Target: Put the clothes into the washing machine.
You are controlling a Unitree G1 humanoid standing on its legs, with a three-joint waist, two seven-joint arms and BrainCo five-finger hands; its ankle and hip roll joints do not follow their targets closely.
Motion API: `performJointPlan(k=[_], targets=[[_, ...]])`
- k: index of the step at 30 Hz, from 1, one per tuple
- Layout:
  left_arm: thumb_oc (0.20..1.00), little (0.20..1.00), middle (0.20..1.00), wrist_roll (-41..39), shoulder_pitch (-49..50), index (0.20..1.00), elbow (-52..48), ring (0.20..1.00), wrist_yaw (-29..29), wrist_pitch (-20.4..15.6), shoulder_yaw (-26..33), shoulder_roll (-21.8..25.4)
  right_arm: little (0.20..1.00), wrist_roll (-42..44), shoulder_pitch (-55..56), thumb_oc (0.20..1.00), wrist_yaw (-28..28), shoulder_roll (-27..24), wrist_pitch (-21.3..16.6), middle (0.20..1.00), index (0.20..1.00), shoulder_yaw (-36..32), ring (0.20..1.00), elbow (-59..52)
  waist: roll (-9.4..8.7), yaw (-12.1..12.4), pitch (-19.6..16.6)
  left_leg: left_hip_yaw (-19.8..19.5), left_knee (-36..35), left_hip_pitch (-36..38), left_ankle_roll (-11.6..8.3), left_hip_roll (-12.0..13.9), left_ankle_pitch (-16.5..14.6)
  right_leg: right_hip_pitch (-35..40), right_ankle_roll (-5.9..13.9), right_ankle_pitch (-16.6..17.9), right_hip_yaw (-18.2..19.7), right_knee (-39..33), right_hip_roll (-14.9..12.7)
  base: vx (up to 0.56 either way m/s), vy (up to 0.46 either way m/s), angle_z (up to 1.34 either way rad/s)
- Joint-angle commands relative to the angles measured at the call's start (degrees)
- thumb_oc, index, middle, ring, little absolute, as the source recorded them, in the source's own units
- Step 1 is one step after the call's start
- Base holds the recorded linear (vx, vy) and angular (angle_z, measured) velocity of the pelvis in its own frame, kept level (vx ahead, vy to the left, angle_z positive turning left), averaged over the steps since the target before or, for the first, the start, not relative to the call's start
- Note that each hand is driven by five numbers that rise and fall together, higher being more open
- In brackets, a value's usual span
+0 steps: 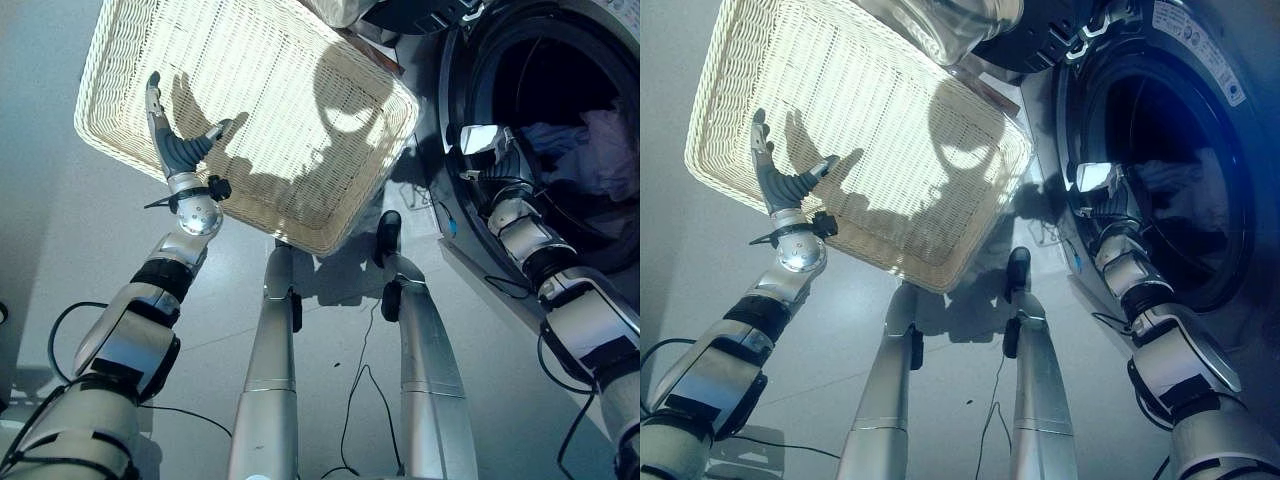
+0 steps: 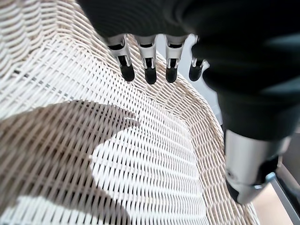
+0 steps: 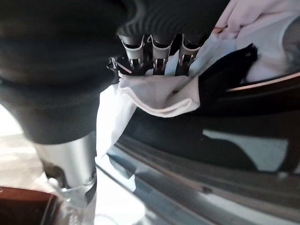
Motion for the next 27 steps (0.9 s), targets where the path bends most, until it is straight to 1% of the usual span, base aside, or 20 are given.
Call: performJointPlan(k=[1, 3, 6, 11, 15, 20, 21, 22, 23, 24, 26, 27], targets=[[1.0, 1.0, 1.0, 2.5, -2.9, 1.0, 2.0, 1.0, 1.8, -2.5, 3.9, -3.6, 0.2, 0.1, -1.8, 0.2, -3.2, -2.7, 4.9, 0.2, 0.2, 0.6, 0.2, 4.9, 3.25, 1.3, -1.1, 6.1, 7.4, 0.8, 3.1, -3.2, -8.8, 4.6, 3.5, 8.0, -3.1, -13.0, 4.5, 0.0, 0.0, 0.0], [1.0, 1.0, 1.0, 2.5, -2.7, 1.0, 1.7, 1.0, 1.8, -2.4, 3.9, -3.7, 0.2, 0.0, -3.3, 0.2, -4.9, -3.0, 5.7, 0.2, 0.2, 0.3, 0.2, 5.3, 3.64, 1.5, -1.1, 6.0, 7.0, 0.9, 3.11, -3.3, -8.6, 4.7, 3.54, 8.3, -3.2, -13.3, 4.3, 0.0, 0.0, 0.0], [1.0, 1.0, 1.0, 2.2, -2.6, 1.0, 1.5, 1.0, 1.5, -2.2, 4.0, -3.6, 0.2, -0.6, -4.3, 0.2, -7.2, -3.5, 5.7, 0.2, 0.2, -0.3, 0.2, 5.5, 3.94, 1.7, -1.1, 5.9, 7.0, 0.8, 3.12, -3.4, -8.5, 4.6, 3.55, 8.3, -3.0, -13.1, 4.4, 0.0, 0.005, 0.01], [1.0, 1.0, 1.0, 2.1, -2.2, 1.0, 1.1, 1.0, 1.3, -2.2, 4.3, -3.5, 0.2, 0.6, -5.2, 0.2, -9.5, -4.3, 5.5, 0.2, 0.2, -0.9, 0.2, 5.4, 3.84, 1.8, -1.1, 5.9, 7.0, 0.7, 3.26, -3.5, -8.5, 4.6, 3.65, 8.5, -3.2, -13.3, 4.3, 0.0, 0.0, 0.0], [1.0, 1.0, 1.0, 1.8, -2.5, 1.0, 1.3, 1.0, 0.7, -2.1, 4.2, -3.1, 0.2, 1.7, -5.7, 0.2, -9.7, -4.7, 4.6, 0.2, 0.2, -1.5, 0.2, 5.6, 3.66, 1.8, -1.1, 5.6, 6.9, 0.7, 3.28, -3.6, -8.6, 4.6, 3.69, 8.6, -3.2, -13.5, 4.3, 0.0, 0.0, 0.0], [1.0, 1.0, 1.0, 1.9, -2.3, 1.0, 1.1, 1.0, 0.7, -2.2, 4.4, -2.9, 0.2, 2.8, -5.4, 0.2, -8.9, -4.8, 4.5, 0.2, 0.2, -1.8, 0.2, 5.6, 3.57, 1.8, -1.1, 5.6, 6.8, 0.8, 3.26, -3.5, -8.5, 4.6, 3.65, 8.7, -3.2, -13.5, 4.4, 0.0, 0.0, 0.0], [1.0, 1.0, 1.0, 1.9, -2.3, 1.0, 0.9, 1.0, 1.0, -2.0, 4.2, -2.9, 0.2, 5.7, -5.2, 0.2, -9.1, -4.8, 3.8, 0.2, 0.2, -1.9, 0.2, 5.6, 3.61, 1.8, -1.1, 5.6, 6.7, 0.8, 3.23, -3.4, -8.4, 4.6, 3.61, 8.7, -3.2, -13.5, 4.4, 0.0, 0.0, 0.0], [1.0, 1.0, 1.0, 1.8, -2.3, 1.0, 0.8, 1.0, 1.0, -2.0, 4.1, -2.8, 0.2, 6.1, -5.1, 0.2, -9.0, -4.8, 3.8, 0.2, 0.2, -2.1, 0.2, 5.7, 3.63, 1.8, -1.1, 5.6, 6.8, 0.8, 3.17, -3.4, -8.4, 4.6, 3.58, 8.7, -3.2, -13.4, 4.4, 0.0, 0.0, 0.0], [1.0, 1.0, 1.0, 1.6, -2.2, 1.0, 0.6, 1.0, 1.1, -2.0, 3.8, -2.7, 0.2, 9.8, -5.1, 0.2, -10.1, -5.2, 3.4, 0.2, 0.2, -2.5, 0.2, 5.8, 3.67, 1.9, -1.1, 5.6, 6.9, 0.9, 3.02, -3.3, -8.3, 4.6, 3.5, 8.7, -3.2, -13.2, 4.4, 0.0, 0.0, 0.0], [1.0, 1.0, 1.0, 1.4, -1.9, 1.0, 0.5, 1.0, 1.2, -2.0, 3.6, -2.3, 0.2, 15.3, -5.2, 0.2, -11.8, -6.0, 2.3, 0.2, 0.2, -3.5, 0.2, 5.9, 3.66, 1.9, -1.1, 5.5, 7.1, 1.1, 2.89, -3.2, -8.4, 4.8, 3.47, 8.7, -3.2, -13.1, 4.4, 0.0, 0.0, 0.0], [1.0, 1.0, 1.0, 1.2, -0.7, 1.0, 0.1, 1.0, 1.0, -2.5, 3.6, -1.2, 0.2, 23.1, -5.1, 0.2, -15.6, -8.3, -1.8, 0.2, 0.2, -6.9, 0.2, 6.0, 3.47, 1.7, -1.1, 5.3, 7.7, 1.2, 2.81, -3.0, -9.0, 5.0, 3.55, 8.6, -3.0, -12.9, 4.5, 0.0, 0.0, 0.0], [1.0, 1.0, 1.0, 1.5, 0.4, 1.0, -0.5, 1.0, 1.3, -2.9, 3.8, -0.6, 0.2, 27.5, -4.7, 0.2, -17.6, -10.0, -5.3, 0.2, 0.2, -9.6, 0.2, 5.8, 3.18, 1.5, -1.1, 5.1, 8.0, 1.1, 2.88, -3.0, -9.5, 5.1, 3.67, 8.6, -2.7, -12.9, 4.6, 0.0, 0.0, 0.0]])
